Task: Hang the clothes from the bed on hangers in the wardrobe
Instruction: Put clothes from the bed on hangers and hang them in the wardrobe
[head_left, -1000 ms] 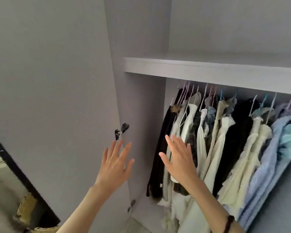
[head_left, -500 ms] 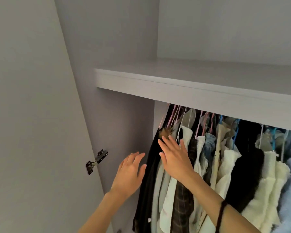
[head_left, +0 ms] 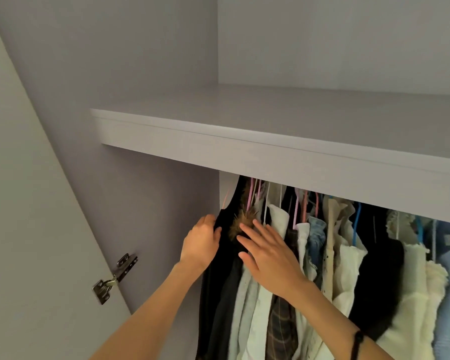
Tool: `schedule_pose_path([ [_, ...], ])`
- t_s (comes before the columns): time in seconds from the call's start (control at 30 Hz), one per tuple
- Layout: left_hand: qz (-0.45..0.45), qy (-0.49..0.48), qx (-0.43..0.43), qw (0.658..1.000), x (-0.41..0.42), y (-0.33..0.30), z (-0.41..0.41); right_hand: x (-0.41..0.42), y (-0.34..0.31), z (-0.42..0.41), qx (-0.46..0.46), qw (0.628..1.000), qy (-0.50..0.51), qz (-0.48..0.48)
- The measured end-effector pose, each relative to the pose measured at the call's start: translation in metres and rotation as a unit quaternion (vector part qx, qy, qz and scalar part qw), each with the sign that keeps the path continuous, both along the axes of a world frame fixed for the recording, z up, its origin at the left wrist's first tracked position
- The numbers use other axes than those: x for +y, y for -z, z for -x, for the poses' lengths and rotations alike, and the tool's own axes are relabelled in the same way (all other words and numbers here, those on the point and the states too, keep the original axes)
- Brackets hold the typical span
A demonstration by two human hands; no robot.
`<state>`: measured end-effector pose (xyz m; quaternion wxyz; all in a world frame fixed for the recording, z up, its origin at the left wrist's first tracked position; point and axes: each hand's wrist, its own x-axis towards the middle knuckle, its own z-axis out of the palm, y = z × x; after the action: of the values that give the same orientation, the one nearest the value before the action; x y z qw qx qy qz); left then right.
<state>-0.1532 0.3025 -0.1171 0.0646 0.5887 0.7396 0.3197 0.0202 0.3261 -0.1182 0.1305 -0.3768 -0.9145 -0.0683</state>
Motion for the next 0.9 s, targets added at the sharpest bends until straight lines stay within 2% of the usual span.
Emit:
schedule_pose_path([
  [0.1, -0.003, -0.006, 0.007, 1.0, 0.014, -0.008, 0.001, 0.002, 0.002, -0.003, -0.002, 1.0, -0.005, 0.008],
  [0.23, -0.086, -0.008, -0.045, 0.995, 0.018, -0.017, 0.005, 0.005, 0.005, -0.007, 0.007, 1.0, -0.009, -0.005],
  [0.43, -0.162, -0.015, -0.064, 0.985, 0.001, -0.033, 0.025, 0.007, 0.007, -0.004, 0.026, 0.999, -0.026, 0.008],
  [0.5, -0.177, -0.014, -0.051, 0.983, -0.005, -0.038, 0.031, 0.008, 0.008, 0.0, 0.062, 0.997, -0.043, 0.025],
  [0.57, -0.175, -0.009, -0.043, 0.984, -0.015, -0.038, 0.035, 0.007, 0.005, 0.006, 0.146, 0.985, -0.048, 0.083],
  [0.6, -0.172, -0.009, -0.042, 0.984, -0.023, -0.034, 0.035, 0.004, 0.0, 0.011, 0.198, 0.971, -0.044, 0.123],
  [0.67, -0.165, -0.007, -0.046, 0.985, -0.04, -0.021, 0.033, -0.003, -0.012, 0.023, 0.31, 0.939, -0.043, 0.141],
  [0.7, -0.16, -0.007, -0.051, 0.986, -0.049, -0.013, 0.03, -0.008, -0.02, 0.032, 0.348, 0.926, -0.039, 0.142],
  [0.77, -0.146, -0.008, -0.052, 0.988, -0.065, 0.0, 0.025, -0.01, -0.036, 0.055, 0.387, 0.892, -0.02, 0.233],
  [0.83, -0.13, -0.005, -0.037, 0.991, -0.078, 0.009, 0.022, -0.007, -0.05, 0.08, 0.4, 0.833, 0.011, 0.381],
  [0.9, -0.101, 0.0, -0.003, 0.995, -0.09, 0.014, 0.023, -0.004, -0.061, 0.102, 0.451, 0.739, 0.024, 0.501],
])
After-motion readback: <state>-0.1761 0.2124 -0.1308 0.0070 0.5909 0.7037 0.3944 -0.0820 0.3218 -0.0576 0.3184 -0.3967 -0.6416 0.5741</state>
